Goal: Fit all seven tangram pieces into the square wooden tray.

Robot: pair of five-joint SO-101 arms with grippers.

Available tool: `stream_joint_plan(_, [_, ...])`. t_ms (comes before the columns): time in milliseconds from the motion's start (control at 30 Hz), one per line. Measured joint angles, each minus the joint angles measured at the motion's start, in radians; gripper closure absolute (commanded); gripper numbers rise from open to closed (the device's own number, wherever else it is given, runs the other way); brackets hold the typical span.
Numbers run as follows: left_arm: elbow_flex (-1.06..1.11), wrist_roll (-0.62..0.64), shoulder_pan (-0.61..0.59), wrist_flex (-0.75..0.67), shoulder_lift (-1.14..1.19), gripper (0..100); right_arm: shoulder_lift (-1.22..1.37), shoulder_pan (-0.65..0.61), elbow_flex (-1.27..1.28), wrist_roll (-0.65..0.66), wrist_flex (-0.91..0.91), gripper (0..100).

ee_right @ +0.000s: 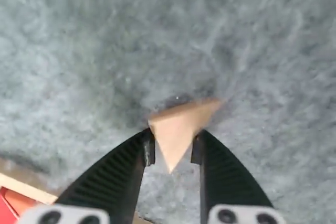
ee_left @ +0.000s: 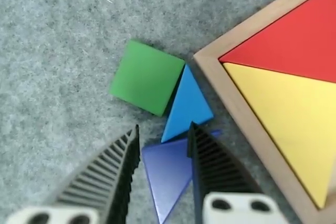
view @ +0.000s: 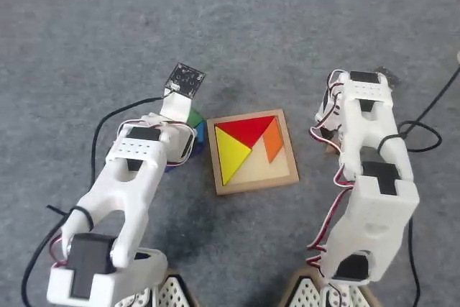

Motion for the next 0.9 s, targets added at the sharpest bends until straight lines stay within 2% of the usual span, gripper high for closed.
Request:
stream_joint_plan(200, [0.0,0.0,0.0,0.0,0.0,86,0.0,0.0,0.0,0.0,0.0,88.2])
stream_joint_plan(467, [0.0,0.0,0.0,0.0,0.0,86,0.0,0.012,-0.009,-0.049,0.0,70.1])
stream_joint_plan(900, [0.0,0.0,0.0,0.0,0.0,86,0.0,0.066,-0.063,-0.083,-0.017,75.7])
